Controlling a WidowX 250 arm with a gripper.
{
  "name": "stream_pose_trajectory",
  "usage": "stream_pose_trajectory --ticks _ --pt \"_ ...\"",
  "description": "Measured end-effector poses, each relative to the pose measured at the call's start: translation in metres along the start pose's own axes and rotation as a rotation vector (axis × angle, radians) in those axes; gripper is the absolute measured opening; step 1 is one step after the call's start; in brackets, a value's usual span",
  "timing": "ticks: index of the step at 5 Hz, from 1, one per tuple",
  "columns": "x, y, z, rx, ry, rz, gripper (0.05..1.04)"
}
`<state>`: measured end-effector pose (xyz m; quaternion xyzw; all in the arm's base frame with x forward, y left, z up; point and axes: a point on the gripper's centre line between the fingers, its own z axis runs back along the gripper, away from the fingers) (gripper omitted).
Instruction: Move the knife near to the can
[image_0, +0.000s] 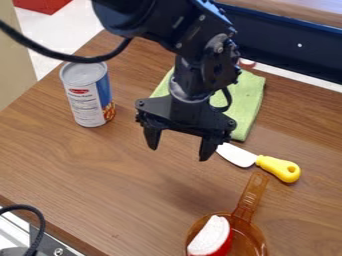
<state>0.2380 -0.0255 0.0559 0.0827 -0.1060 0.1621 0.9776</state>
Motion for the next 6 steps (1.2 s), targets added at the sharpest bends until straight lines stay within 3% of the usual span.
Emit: stream_pose_trajectory --ticks 1,2,3,5,6 --pt "-0.004 0.001 -0.004 0.009 0.020 0.006 1.000" --pt "-0.001 -0.014 -0.008 -0.006 0.034 0.101 1.000" --pt "0.007 -0.029 -0.008 -0.072 0.069 0.123 1.000" --pt "0.030 -0.058 -0.001 -0.149 0.030 0.419 1.000" --pt "0.041 -0.074 0.003 -0.138 0.075 0.627 1.000"
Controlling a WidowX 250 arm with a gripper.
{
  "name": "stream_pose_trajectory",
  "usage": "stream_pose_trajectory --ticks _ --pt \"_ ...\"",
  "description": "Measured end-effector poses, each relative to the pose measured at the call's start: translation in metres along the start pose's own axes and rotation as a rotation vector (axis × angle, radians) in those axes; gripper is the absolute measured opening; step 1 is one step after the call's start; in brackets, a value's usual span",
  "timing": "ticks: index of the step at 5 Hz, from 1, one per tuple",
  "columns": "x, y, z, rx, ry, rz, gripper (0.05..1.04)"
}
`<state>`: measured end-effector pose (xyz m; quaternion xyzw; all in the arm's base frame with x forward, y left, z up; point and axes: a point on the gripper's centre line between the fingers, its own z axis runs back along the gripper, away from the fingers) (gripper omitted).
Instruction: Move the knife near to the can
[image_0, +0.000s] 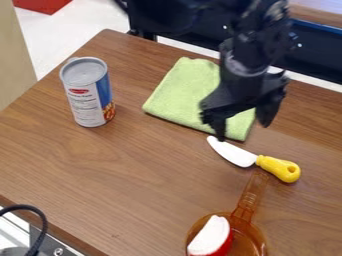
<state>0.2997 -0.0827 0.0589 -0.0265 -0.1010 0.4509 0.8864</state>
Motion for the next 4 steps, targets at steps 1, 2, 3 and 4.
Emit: stream_pose_trajectory --ticks 1,2,3,4 --pt "-0.004 -0.014 -0.003 0.045 0.026 0.182 1.000" --pt "-0.013 -0.020 -0.012 0.109 0.026 0.365 1.000" --pt "-0.015 -0.023 -0.016 0.078 0.004 0.491 1.000" --pt "-0.019 -0.022 -0.025 0.094 0.013 0.539 1.000"
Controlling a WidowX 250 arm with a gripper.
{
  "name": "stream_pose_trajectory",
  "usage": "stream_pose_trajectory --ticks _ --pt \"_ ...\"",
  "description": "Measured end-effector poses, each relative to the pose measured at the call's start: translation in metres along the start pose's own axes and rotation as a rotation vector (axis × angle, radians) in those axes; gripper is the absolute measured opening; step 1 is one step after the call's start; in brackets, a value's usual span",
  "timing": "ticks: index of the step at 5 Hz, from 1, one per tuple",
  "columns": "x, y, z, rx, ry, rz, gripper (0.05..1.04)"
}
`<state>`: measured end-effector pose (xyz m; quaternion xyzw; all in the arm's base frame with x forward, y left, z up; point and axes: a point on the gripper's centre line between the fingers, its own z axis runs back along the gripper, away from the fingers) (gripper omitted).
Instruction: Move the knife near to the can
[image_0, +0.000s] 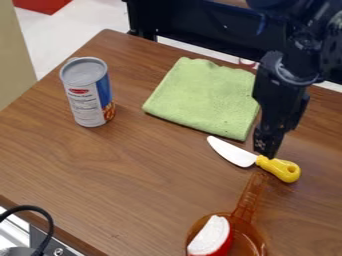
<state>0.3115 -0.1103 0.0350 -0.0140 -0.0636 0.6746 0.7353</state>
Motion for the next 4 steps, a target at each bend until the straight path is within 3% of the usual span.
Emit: stream_pose_trajectory --ticks 2,4 --pt "-0.009 -0.002 -0.015 0.012 -0.020 0.032 1.000" --pt "-0.017 0.000 -0.027 0.019 -0.006 0.041 1.000"
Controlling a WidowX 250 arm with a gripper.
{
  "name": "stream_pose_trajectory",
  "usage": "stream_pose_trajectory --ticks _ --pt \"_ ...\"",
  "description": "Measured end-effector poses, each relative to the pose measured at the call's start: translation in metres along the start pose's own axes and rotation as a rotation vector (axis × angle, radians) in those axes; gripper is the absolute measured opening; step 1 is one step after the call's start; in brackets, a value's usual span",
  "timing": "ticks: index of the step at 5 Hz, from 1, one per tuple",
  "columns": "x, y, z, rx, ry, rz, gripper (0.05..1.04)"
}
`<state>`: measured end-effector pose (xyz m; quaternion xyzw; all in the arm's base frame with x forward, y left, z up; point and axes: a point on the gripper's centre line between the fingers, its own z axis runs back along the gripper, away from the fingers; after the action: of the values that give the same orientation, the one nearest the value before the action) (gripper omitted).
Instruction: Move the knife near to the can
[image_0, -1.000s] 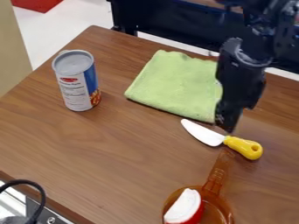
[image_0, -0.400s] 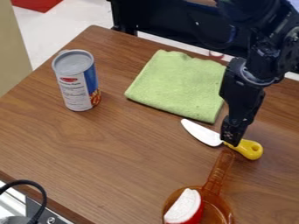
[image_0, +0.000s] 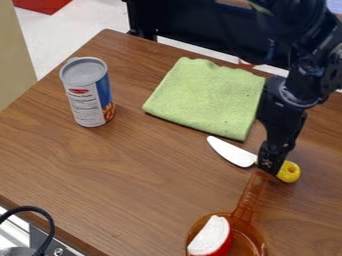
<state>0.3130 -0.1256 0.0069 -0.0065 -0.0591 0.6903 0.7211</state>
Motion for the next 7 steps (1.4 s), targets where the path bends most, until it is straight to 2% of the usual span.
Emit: stream_pose_trajectory --ticks 1,2,3,4,5,6,7 --pt "-0.001 -0.002 -0.002 -0.012 0.007 0.004 1.000" --pt "-0.003 0.001 -0.013 0.005 -0.004 -0.002 1.000" --pt "-0.007 -0.001 -0.013 -0.020 0.003 -0.012 1.000" --pt "-0.011 0.000 -0.017 -0.016 0.025 -0.027 0.952" --pt "-0.009 -0.003 -0.017 -0.024 0.036 -0.007 0.675" --pt "-0.006 -0.004 -0.018 0.000 0.048 0.007 0.487" --pt "-0.002 -0.005 -0.018 0.005 0.045 0.004 0.487"
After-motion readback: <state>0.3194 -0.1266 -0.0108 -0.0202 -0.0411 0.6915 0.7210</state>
